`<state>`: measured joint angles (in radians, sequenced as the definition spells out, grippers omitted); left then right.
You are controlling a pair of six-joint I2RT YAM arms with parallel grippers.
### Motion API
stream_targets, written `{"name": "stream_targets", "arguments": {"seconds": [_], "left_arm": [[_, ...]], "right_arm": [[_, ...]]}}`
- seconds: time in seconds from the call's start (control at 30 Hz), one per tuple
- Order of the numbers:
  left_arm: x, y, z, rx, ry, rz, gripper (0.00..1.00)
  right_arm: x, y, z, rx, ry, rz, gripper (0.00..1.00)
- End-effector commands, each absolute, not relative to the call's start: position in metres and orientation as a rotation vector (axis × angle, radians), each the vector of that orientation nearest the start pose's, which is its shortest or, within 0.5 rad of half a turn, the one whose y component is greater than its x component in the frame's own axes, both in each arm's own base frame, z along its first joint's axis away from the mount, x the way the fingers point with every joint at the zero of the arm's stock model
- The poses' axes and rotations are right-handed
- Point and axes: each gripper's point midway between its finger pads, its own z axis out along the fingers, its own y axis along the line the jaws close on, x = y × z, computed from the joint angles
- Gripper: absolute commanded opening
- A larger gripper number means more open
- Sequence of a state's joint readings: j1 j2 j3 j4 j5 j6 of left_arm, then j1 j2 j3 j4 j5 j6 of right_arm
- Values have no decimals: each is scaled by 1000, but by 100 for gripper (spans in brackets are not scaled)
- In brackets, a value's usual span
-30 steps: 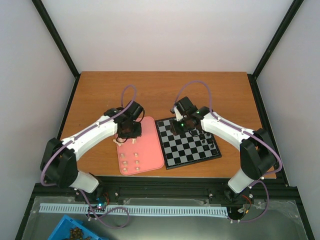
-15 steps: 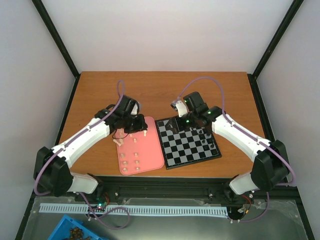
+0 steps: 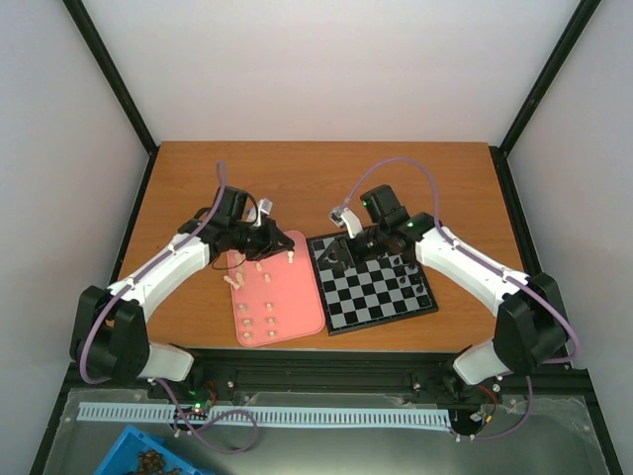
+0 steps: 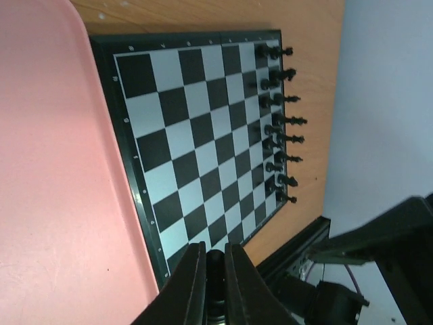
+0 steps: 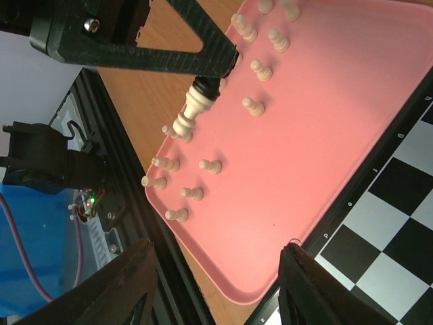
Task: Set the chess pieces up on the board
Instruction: Pick up the chess piece from the storage box.
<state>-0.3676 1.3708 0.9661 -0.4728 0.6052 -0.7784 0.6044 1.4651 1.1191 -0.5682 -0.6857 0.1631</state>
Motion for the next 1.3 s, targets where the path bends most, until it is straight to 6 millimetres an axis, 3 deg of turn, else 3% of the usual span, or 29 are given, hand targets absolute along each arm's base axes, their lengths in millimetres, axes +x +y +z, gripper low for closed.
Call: {"name": "stream_targets", "arguments": {"seconds": [0.0,0.17,0.5,0.93,1.27], "left_arm": [[288,-230,168,-102,2598,-1329,1],[293,-231,165,-181,2578,-1378,1],[305,-238,189,-188,2500,-1442,1],[309,-240,200,-208,2457,-1473,1],[305,-236,195,-222,2464,-1459,1]], "right_arm": [[246,305,191,-904,2373,1191,50],[253,311,193,-890,2376,1204,55],[255,331,180,-850,2397,1367,55],[266,361,174,-842,2388,1481,54],[275,376,186,-781,2346,1559,51]]}}
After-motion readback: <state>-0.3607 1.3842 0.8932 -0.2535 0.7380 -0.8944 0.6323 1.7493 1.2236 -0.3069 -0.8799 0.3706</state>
